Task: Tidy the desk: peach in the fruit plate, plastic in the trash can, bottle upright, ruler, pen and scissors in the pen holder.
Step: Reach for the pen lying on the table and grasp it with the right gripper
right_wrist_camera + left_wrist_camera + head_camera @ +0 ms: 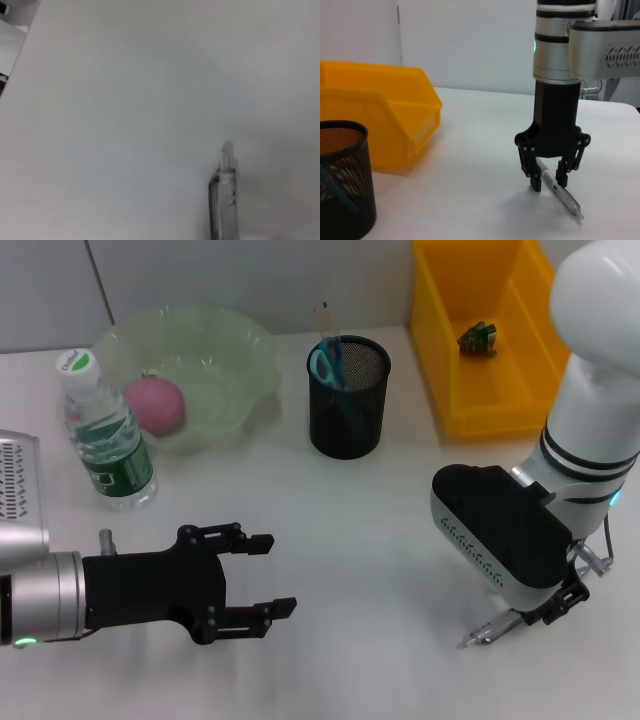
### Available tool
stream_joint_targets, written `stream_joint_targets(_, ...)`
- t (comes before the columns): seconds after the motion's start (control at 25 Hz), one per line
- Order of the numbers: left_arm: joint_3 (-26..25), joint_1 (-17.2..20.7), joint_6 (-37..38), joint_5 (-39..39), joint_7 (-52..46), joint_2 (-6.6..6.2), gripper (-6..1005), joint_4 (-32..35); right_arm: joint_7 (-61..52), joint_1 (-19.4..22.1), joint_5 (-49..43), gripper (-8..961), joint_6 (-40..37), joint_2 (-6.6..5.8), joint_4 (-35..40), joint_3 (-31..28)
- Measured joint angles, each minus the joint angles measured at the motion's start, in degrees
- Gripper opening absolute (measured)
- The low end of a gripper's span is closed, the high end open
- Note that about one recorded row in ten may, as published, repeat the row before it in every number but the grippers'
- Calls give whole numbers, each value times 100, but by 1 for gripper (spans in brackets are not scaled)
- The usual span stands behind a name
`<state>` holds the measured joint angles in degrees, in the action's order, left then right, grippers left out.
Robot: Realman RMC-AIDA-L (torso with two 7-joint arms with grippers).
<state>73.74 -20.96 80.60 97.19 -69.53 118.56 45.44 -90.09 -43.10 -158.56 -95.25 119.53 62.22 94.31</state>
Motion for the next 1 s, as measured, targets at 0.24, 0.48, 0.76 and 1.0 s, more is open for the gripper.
stream_joint_targets(0.24, -8, 17, 21, -104, -2, -7, 751, 0, -3, 2, 3, 401, 2, 2, -4, 7)
stream_joint_targets(0.48, -9, -1, 26, -113, -4, -9, 751, 0, -40, 19, 13, 377, -81, 6, 134, -3)
stream_joint_targets(0.76, -9, -21, 26, -113, -13, -9, 751, 1, -92, 59, 11, 318, -192, -3, 321, -41)
stream_joint_targets(1.0, -9, -25, 26, -162, -16, -14, 751, 9, -129, 79, -7, 156, -107, -8, 251, -18)
